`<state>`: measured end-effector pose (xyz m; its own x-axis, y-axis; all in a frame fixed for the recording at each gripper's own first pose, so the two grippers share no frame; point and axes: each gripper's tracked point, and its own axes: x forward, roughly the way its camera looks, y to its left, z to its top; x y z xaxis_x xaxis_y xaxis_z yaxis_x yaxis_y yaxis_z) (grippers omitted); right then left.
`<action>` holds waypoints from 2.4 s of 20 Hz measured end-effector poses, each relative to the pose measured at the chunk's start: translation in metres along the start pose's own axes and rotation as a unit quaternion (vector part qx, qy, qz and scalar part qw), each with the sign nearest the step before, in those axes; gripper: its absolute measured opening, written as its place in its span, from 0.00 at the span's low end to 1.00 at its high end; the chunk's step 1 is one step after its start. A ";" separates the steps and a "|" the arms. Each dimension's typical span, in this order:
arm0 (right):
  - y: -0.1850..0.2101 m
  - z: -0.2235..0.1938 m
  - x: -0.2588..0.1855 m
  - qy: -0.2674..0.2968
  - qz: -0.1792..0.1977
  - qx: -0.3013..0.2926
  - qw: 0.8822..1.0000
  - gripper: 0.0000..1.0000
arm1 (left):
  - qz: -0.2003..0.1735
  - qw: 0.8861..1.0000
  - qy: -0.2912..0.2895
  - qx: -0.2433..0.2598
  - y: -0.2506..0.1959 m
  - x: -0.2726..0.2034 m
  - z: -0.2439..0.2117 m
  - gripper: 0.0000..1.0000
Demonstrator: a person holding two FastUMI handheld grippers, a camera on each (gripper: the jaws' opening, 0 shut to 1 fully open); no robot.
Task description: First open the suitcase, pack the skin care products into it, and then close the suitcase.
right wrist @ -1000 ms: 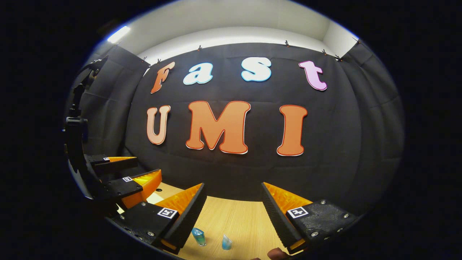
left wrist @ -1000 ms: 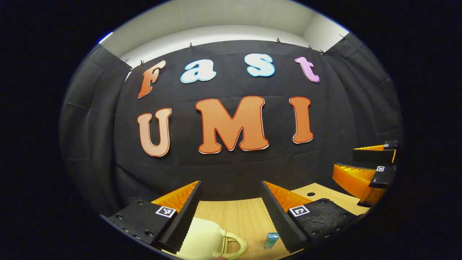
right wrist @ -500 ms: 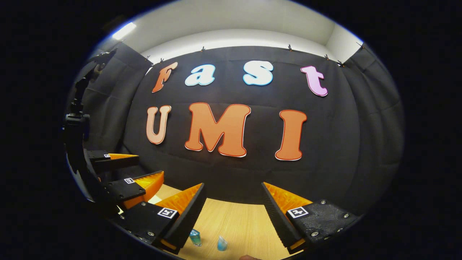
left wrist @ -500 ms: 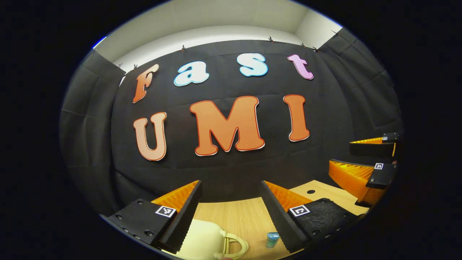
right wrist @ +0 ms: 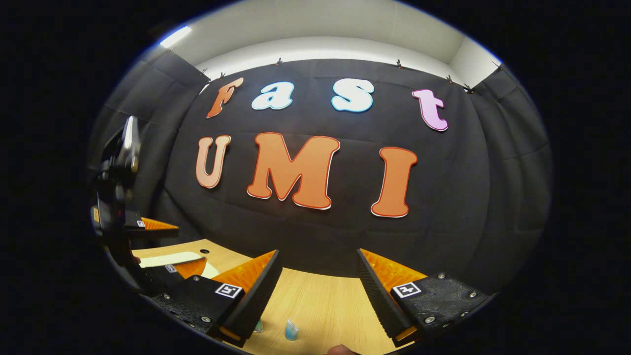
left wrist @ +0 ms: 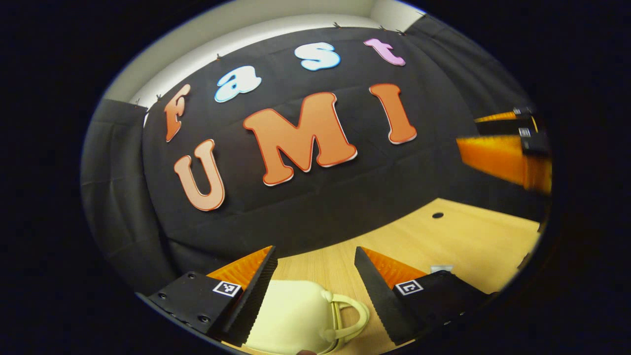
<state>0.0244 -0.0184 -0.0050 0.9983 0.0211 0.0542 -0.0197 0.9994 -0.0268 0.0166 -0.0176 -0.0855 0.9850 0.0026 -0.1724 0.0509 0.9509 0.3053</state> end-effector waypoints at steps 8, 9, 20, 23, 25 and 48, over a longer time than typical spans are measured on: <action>-0.048 -0.009 0.005 0.008 -0.046 -0.016 0.999 0.95 | -0.053 0.984 0.090 0.143 -0.050 0.013 -0.102 0.98; -0.051 -0.009 0.004 0.009 -0.049 -0.016 0.999 0.95 | -0.060 0.981 0.092 0.160 -0.054 0.013 -0.109 0.98; -0.067 -0.023 0.000 0.020 -0.060 -0.014 0.998 0.95 | -0.105 0.913 0.109 0.378 -0.083 0.009 -0.170 0.87; -0.067 -0.024 -0.003 0.020 -0.057 -0.011 0.998 0.95 | -0.101 0.892 0.116 0.426 -0.081 0.012 -0.183 0.74; -0.068 -0.025 -0.003 0.021 -0.056 -0.010 0.998 0.95 | -0.096 0.878 0.123 0.453 -0.079 0.016 -0.189 0.68; -0.019 -0.032 0.023 0.024 0.020 -0.024 0.999 0.95 | -0.001 0.990 0.091 0.106 0.068 0.021 -0.081 0.01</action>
<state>0.0499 -0.0376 -0.0347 0.9983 0.0589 0.0038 -0.0584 0.9954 -0.0760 0.0271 0.0722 -0.1443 0.9396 0.0757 -0.3337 0.1049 0.8646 0.4915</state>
